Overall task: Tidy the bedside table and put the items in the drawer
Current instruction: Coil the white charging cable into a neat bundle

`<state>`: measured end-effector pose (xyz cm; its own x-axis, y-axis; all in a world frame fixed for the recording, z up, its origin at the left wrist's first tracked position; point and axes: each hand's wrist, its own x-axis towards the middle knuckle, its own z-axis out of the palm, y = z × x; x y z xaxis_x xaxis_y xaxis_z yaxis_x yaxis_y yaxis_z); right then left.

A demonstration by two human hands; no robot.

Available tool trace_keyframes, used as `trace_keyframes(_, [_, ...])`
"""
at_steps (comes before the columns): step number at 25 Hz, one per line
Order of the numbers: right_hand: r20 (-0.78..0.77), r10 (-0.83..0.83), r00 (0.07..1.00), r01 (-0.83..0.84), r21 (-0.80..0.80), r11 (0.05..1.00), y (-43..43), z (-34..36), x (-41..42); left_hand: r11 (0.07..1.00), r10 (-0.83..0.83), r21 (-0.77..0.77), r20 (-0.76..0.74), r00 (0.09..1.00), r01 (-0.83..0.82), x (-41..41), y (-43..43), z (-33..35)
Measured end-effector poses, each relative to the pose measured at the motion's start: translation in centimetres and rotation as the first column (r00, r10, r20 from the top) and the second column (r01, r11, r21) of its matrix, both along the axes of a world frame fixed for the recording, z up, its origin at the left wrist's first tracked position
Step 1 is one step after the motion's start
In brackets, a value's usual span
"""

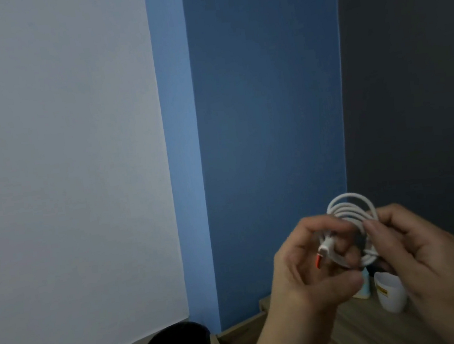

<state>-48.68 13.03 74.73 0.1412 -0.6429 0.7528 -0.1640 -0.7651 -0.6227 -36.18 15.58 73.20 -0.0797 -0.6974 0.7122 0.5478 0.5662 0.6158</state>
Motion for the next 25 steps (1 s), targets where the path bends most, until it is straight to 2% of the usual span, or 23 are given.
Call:
trace_keyframes(2, [-0.01,-0.002,1.0,0.002,0.016,1.0,0.0,-0.1,-0.2,0.964,0.261,-0.065,0.084,0.962,-0.256,-0.4,-0.2,-0.1])
trace_keyframes(4, [-0.013,-0.021,1.0,0.021,0.03,0.999,-0.2,0.0,-0.4,0.898,0.438,-0.079,0.093,0.894,-0.432,-0.4,-0.4,-0.2])
trace_keyframes(6, [-0.029,-0.052,0.998,0.053,0.02,0.998,-0.4,0.2,-0.9,0.81,0.585,-0.009,0.089,0.806,-0.587,0.3,-0.5,-0.4])
trace_keyframes(7, [-0.045,-0.064,0.997,0.065,0.015,0.998,-0.4,0.3,-1.1,0.789,0.61,0.046,0.074,0.789,-0.613,0.8,-0.5,-0.5])
trace_keyframes(9, [-0.084,-0.056,0.995,0.058,0.026,0.998,-0.2,0.6,-1.5,0.819,0.566,0.111,-0.002,0.824,-0.562,1.8,-0.1,-0.4])
trace_keyframes(13, [-0.156,-0.063,0.986,0.065,0.006,0.998,0.4,1.0,-1.9,0.904,0.425,0.129,-0.163,0.89,-0.408,2.6,0.8,-0.2])
trace_keyframes(17, [-0.151,-0.061,0.987,0.061,-0.004,0.998,0.3,0.7,-2.2,0.911,0.408,0.147,-0.19,0.893,-0.385,2.4,1.3,0.0])
trace_keyframes(21, [-0.155,-0.021,0.988,0.016,-0.033,0.999,0.2,1.1,-2.0,0.877,0.461,0.211,-0.112,0.88,-0.432,2.4,1.5,0.7])
trace_keyframes(25, [-0.179,0.016,0.984,-0.023,-0.035,0.999,0.4,1.6,-1.9,0.803,0.541,0.205,0.141,0.829,-0.559,2.2,0.6,0.6])
